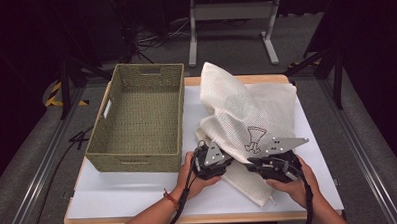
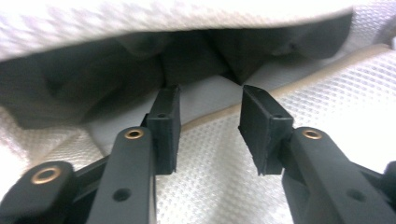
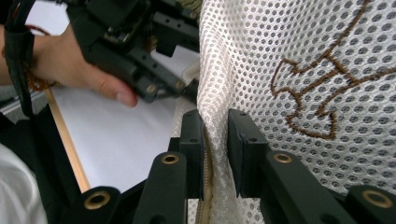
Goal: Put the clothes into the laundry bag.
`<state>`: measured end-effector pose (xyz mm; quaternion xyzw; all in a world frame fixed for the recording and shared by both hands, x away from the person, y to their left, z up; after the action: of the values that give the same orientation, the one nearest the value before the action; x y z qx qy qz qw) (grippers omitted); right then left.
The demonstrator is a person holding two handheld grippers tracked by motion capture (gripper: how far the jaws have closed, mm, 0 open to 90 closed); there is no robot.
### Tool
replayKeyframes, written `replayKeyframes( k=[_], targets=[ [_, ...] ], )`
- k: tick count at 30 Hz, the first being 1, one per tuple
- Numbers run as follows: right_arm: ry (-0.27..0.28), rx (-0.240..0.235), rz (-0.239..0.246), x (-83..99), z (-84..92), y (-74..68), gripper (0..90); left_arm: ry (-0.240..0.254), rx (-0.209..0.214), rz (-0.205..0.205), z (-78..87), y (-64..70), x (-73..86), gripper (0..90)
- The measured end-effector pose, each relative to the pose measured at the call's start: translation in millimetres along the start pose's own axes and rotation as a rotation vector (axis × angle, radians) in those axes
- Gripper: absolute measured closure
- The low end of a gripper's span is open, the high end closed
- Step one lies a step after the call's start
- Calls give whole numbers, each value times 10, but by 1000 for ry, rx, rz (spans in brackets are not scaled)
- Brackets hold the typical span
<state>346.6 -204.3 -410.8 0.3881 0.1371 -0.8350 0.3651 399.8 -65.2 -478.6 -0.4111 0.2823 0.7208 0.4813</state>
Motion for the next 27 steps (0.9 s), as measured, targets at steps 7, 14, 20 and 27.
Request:
replayKeyframes(
  k=[7, 14, 20, 27],
  targets=[
    [-52, -27, 27, 68, -92, -37, 750, 17, 34, -46, 78, 58, 46, 752],
    [-64, 47, 75, 66, -183, -27, 618, -10, 30, -75, 161, 117, 61, 758],
    [-39, 58, 91, 22, -235, -29, 823, -52, 26, -71, 238, 99, 195, 810],
    [-65, 60, 84, -7, -336, -41, 799, -93, 75, -131, 390, 297, 264, 803]
  ],
)
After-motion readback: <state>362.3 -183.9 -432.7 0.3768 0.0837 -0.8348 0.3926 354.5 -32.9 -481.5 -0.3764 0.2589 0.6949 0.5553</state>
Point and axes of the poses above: each handheld gripper's, and its own axes: z roughly backward along the jaws, x roughly out of its underside, y roughly to its right, the point moved 7 cm from there along -z, roughly forward along the jaws, and after that the axes turned 9 degrees about x, right-handed, at the moved point
